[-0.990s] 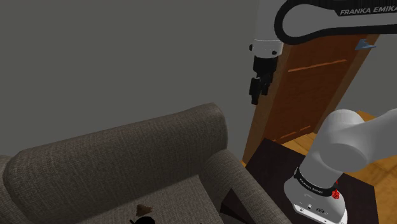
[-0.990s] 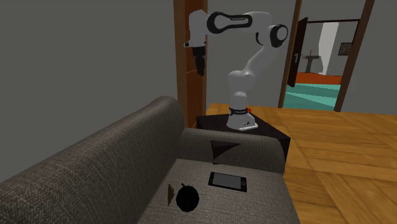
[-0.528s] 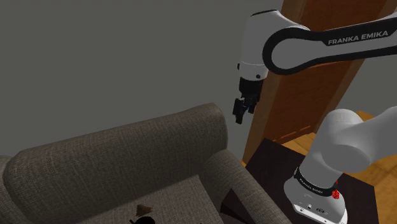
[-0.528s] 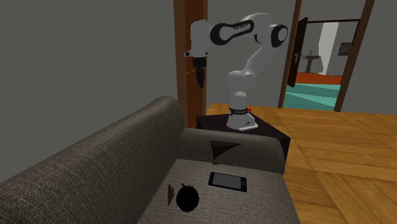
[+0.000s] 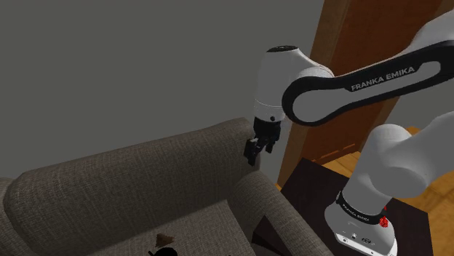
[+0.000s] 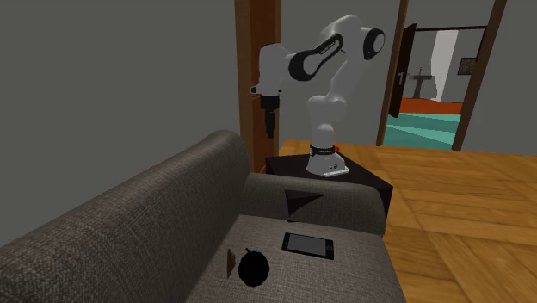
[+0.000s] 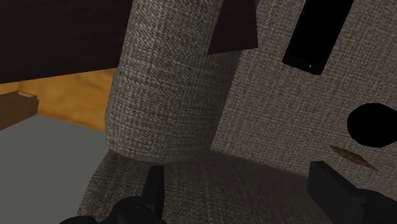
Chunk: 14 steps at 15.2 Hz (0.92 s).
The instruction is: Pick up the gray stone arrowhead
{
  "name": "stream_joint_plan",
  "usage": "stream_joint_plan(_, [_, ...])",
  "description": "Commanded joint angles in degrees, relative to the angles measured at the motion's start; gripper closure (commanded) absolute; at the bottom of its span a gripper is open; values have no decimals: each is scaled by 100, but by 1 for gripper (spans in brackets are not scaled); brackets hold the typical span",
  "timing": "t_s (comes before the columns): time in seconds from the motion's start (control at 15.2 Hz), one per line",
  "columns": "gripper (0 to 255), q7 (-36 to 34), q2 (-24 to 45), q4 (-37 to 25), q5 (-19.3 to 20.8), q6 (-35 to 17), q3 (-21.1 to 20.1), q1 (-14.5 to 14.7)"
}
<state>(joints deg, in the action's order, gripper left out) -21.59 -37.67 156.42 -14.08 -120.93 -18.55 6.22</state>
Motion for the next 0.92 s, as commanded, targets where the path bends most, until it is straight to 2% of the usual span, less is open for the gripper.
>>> stream_joint_plan(0.0, [0,-270,426,-49,-107,-505,-268,17])
stream_joint_plan(0.26, [0,-855,1273,-204,-150,-1423,-813,-25])
stream_joint_plan(0.53, [0,-1627,2237,-507,187,-2286,-1397,-248])
stream_joint_plan(0.73, [0,-2475,3036,-826,887,-2848,-1838,-536])
stream_joint_plan(0.86, [0,-3251,3618,-1091,1671,-3139,-2055,-714])
